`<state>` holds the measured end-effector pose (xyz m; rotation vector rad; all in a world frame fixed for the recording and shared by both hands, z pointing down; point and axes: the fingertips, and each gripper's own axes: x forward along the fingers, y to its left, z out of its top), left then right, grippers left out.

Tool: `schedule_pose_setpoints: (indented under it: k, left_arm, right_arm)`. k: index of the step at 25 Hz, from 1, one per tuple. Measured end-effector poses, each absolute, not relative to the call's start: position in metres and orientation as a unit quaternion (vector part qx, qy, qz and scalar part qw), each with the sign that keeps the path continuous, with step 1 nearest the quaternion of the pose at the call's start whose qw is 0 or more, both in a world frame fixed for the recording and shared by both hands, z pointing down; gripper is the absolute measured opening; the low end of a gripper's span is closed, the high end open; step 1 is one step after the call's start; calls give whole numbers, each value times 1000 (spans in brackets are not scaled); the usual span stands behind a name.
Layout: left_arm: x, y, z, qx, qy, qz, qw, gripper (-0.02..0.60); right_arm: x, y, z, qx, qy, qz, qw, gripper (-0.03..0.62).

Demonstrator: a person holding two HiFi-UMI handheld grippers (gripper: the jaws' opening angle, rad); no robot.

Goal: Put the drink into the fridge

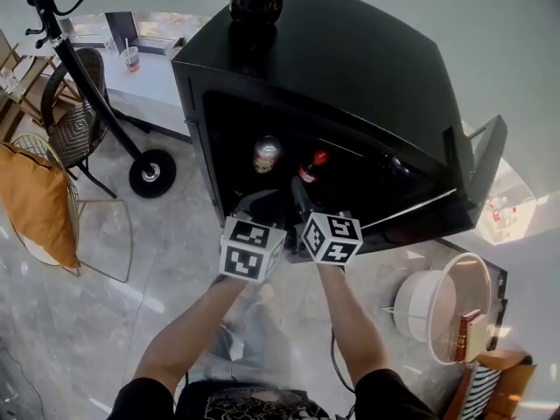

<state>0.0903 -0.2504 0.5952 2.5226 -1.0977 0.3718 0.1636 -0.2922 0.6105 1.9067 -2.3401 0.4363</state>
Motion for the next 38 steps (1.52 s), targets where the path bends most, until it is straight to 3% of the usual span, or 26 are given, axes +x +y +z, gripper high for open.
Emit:
schedule_pose_setpoints:
  k: [12,24,38]
  left_arm:
    - [66,-229,487,885,-410,129,181,3]
    - [52,-191,382,896,-404,109,146,3]
    - [25,-154,329,910,-388,99,108,3]
  right_arm:
    - [122,-238,488,593,-790,150,44,144]
    - [92,-186,372,579,-805,118,59,65]
    - [57,-139,324,550,-824,128,45,2]
